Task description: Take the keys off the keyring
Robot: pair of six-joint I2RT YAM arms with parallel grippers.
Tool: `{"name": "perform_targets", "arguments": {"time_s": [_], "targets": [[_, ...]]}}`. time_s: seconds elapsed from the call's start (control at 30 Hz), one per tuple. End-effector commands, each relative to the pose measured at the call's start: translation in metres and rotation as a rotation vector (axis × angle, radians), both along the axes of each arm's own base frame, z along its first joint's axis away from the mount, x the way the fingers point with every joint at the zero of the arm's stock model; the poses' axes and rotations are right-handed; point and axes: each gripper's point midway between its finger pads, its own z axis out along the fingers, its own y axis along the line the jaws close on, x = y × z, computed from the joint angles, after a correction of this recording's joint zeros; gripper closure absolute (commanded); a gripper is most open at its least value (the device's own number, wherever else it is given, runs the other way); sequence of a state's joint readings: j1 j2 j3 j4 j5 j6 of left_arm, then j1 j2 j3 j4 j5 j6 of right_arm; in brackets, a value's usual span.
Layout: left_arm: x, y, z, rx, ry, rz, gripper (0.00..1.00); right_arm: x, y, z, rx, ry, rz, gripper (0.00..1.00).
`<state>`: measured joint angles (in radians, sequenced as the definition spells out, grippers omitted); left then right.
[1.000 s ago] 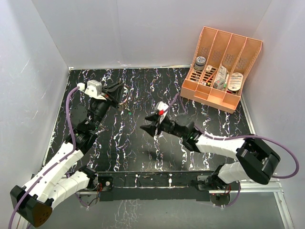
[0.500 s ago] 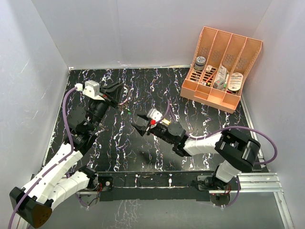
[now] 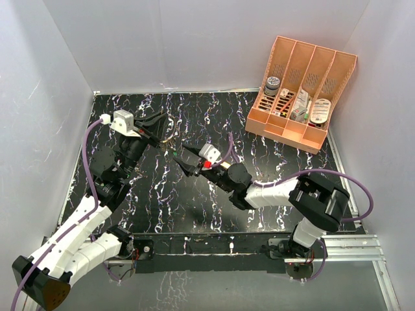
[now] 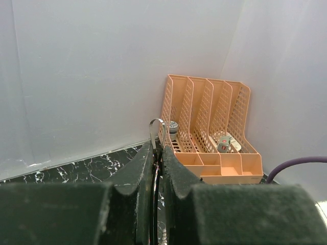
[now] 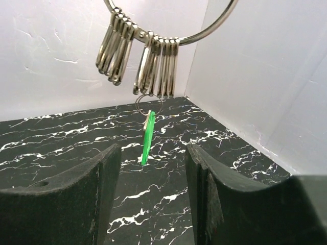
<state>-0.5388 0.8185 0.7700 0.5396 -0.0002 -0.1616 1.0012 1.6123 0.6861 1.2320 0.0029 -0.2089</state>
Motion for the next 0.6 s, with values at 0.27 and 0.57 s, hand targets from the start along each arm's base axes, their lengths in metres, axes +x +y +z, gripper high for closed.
{"name": "perform_targets", "arguments": {"time_s": [0.27,0.57], "targets": [[-0.007,-0.002,0.021,-0.059,-0.060,-0.032,1.00,-0.006,0.014,0.039,0.080,-0.074,0.020,0.51],[-0.011,-0.002,0.024,-0.066,-0.066,-0.047,1.00,0.003,0.018,0.039,0.094,-0.066,-0.011,0.65]]}}
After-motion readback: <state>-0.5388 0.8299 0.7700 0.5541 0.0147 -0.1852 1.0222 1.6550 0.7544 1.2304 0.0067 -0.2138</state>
